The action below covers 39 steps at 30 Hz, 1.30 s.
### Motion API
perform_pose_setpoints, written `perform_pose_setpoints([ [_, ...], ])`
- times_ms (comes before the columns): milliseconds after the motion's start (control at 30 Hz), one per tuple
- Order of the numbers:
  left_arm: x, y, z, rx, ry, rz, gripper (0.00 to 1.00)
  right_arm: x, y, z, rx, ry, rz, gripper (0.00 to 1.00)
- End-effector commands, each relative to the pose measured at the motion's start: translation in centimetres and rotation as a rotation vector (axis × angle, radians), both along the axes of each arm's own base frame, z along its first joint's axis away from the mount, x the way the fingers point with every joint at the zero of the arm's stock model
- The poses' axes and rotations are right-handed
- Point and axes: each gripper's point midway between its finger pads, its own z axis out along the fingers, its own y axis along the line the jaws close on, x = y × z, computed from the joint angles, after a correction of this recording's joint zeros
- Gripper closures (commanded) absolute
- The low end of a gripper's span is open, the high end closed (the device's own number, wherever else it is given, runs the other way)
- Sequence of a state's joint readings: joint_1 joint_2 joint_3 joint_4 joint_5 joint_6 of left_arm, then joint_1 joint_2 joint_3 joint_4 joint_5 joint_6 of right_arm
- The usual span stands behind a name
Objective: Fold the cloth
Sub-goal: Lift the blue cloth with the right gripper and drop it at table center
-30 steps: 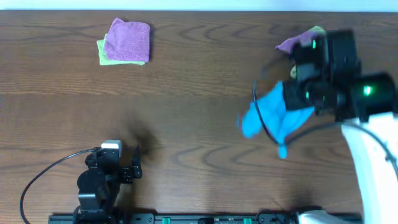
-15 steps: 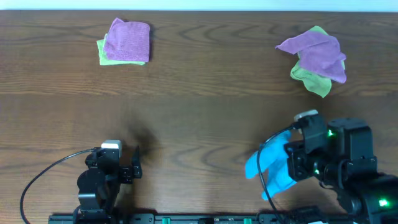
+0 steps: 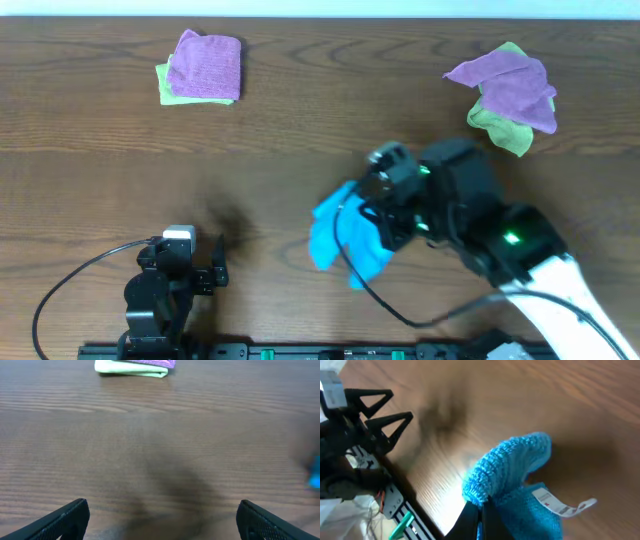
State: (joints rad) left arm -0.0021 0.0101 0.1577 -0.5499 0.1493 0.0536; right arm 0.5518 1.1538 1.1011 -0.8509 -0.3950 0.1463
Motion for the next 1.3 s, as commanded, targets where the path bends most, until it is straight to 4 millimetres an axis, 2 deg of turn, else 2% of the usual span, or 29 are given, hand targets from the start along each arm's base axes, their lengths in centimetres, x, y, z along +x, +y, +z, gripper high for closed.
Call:
perform_pose_setpoints([
  [0,0.0,-0.1,-0.3,0.013,0.002,-0.009,0.05,0.5,0.8,-1.7,-0.020,0.044,0.002,0.99],
  [100,0.0,-0.1,-0.3,0.013,0.002,-0.009,0.05,3.2,-0.5,-3.3,-0.139,-0.028,-0.060,0.99],
  [200,0.0,-0.1,-0.3,0.011,0.003,-0.012,0.05,7.3,-3.5,-4.5,-0.304,-0.144,-0.200,0.99],
  [267,0.0,-0.1,-0.3,0.008,0.003,-0.011,0.05,11.4,-5.9,-4.6,-0.403,-0.260,-0.307,0.94],
  [333,0.0,-0.3,-0.3,0.004,0.003,-0.017,0.05,15.2,-8.2,-4.1,-0.442,-0.348,-0.443,0.73],
  [367,0.0,-0.2,-0.3,-0.003,0.004,-0.013,0.05,16.3,-8.9,-3.9,-0.441,-0.368,-0.482,0.52],
  [400,0.0,-0.2,-0.3,-0.017,0.005,-0.006,0.05,17.3,-9.4,-3.6,-0.433,-0.382,-0.509,0.35],
  [467,0.0,-0.2,-0.3,-0.071,0.012,0.024,0.05,18.2,-10.2,-2.6,-0.420,-0.391,-0.548,0.15],
  [500,0.0,-0.2,-0.3,-0.096,0.015,0.037,0.05,18.3,-10.3,-2.2,-0.415,-0.390,-0.558,0.07],
  [567,0.0,-0.2,-0.3,-0.127,0.019,0.054,0.05,18.1,-10.5,-0.8,-0.407,-0.391,-0.575,0.03],
  [667,0.1,-0.2,-0.1,-0.128,0.007,0.054,0.05,17.1,-10.7,0.4,-0.399,-0.360,-0.595,0.02],
  [733,0.0,-0.7,-0.1,-0.173,0.015,0.049,0.05,16.1,-11.0,0.0,-0.406,-0.312,-0.598,0.02],
  [900,-0.2,-2.0,0.3,-0.289,0.035,0.019,0.05,13.3,-12.0,-2.7,-0.456,-0.150,-0.624,0.01],
  [1067,-0.7,-1.8,2.4,-0.305,0.057,0.044,0.05,11.1,-12.2,-5.5,-0.436,-0.003,-0.637,0.01],
  [1267,-0.9,-1.8,4.6,-0.329,0.240,0.090,0.05,8.7,-11.9,-10.2,-0.341,0.189,-0.676,0.01],
])
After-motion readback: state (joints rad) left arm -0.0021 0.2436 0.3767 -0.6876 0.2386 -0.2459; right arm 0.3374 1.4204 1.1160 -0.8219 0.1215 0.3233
